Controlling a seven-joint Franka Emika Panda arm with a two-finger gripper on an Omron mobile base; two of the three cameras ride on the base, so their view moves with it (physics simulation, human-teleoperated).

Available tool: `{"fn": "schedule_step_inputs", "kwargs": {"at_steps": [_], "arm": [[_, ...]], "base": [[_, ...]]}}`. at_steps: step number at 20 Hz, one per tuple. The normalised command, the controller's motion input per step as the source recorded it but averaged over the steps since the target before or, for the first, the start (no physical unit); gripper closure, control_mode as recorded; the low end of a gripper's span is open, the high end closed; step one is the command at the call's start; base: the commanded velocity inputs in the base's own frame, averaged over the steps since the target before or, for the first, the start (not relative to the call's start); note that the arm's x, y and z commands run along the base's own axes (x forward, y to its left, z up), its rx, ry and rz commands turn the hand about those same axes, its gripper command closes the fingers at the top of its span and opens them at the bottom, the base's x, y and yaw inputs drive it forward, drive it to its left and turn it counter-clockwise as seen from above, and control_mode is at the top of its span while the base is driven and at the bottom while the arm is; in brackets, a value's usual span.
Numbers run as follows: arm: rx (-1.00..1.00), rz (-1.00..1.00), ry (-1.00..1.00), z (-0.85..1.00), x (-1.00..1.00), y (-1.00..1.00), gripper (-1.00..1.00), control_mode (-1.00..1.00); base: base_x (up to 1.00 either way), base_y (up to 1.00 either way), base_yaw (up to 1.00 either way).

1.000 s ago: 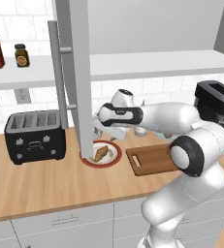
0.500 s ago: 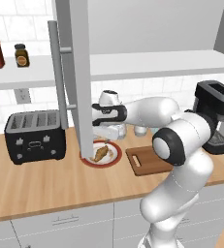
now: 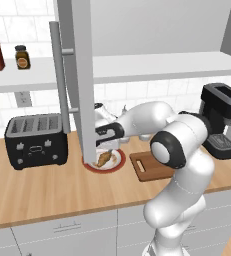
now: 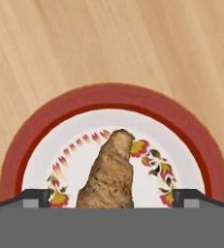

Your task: From the different types of pastries on the counter, select a croissant and place it on the cutting board. Then retrieve a jar of jam from the cabinet and place it alongside the croissant on the cutting board.

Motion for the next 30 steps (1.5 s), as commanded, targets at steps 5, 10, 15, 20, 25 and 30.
{"fn": "schedule_step_inputs", "kwargs": {"at_steps": [5,10,15,20,25,30], "arm": [[-0.12,0.00,0.00,-0.02,0.14,-0.17,-1.00,-1.00],[-0.01,-0.06,0.00,-0.21,0.24,-0.43,-1.00,-1.00],[0.09,-0.12,0.03,-0.51,0.07,-0.24,-1.00,-1.00],[0.30,-0.14,0.00,-0.31,-0.12,-0.02,-1.00,-1.00],[0.24,-0.13,0.00,-0.28,-0.31,0.00,-1.00,-1.00],[0.11,-0.08,-0.01,-0.38,-0.36,0.01,1.00,-1.00]], "base": [[0.00,0.00,0.00],[0.00,0.00,0.00],[0.00,0.00,0.00],[0.00,0.00,0.00],[0.00,0.00,0.00],[0.00,0.00,0.00]]}}
